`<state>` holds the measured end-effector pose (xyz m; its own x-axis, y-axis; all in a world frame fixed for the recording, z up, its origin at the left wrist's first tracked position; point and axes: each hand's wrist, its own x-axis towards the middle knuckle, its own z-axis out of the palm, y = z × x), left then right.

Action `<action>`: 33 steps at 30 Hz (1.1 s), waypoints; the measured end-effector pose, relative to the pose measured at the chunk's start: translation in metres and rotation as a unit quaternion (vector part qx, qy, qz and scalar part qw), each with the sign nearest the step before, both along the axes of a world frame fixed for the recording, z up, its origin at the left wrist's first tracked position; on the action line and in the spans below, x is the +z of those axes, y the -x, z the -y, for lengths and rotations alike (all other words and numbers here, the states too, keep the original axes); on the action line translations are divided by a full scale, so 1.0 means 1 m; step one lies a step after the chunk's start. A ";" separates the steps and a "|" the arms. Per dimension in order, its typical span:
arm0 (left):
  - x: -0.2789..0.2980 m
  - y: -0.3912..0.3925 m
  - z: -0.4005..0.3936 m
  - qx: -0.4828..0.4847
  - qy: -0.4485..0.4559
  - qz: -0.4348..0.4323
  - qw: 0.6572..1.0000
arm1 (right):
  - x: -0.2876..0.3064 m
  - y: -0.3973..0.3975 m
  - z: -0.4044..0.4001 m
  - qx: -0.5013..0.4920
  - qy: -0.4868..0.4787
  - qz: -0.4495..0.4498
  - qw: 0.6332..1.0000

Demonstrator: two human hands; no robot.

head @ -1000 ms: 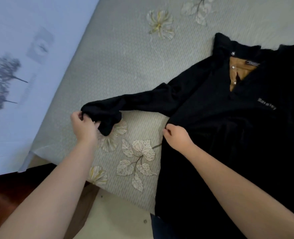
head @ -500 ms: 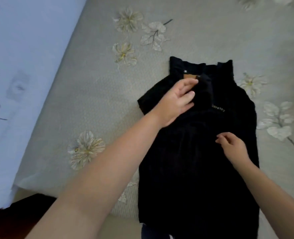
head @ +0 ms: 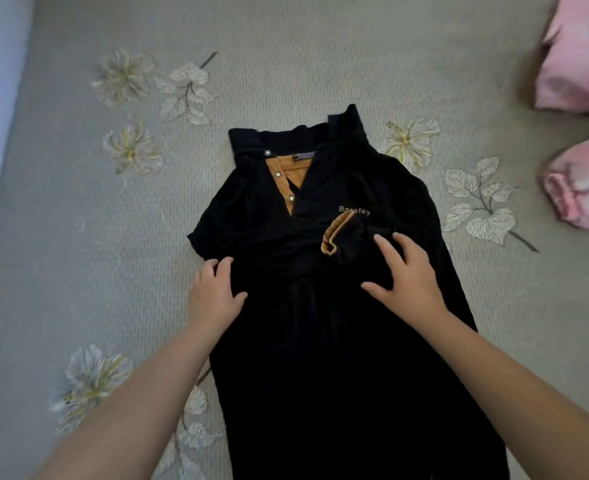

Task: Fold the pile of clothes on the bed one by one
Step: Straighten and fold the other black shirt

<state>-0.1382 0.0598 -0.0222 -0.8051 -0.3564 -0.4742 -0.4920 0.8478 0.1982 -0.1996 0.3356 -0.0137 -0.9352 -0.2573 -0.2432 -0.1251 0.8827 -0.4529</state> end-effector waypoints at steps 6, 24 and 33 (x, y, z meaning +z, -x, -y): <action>-0.012 0.010 0.008 -0.033 -0.003 -0.136 0.990 | -0.010 0.042 0.041 0.125 -0.181 0.002 0.975; -0.002 0.018 0.057 -0.125 -0.021 -0.091 0.988 | 0.007 0.026 -0.014 -0.157 -0.061 -0.034 0.985; 0.006 0.046 0.068 0.005 -0.245 -0.061 0.967 | 0.014 0.101 0.002 0.166 -0.330 0.140 0.919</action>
<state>-0.1838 -0.0078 -0.0158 -0.8632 -0.1210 -0.4901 -0.4478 0.6318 0.6327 -0.3010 0.3341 -0.0001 -0.7091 -0.2279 -0.6672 -0.3977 0.9107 0.1117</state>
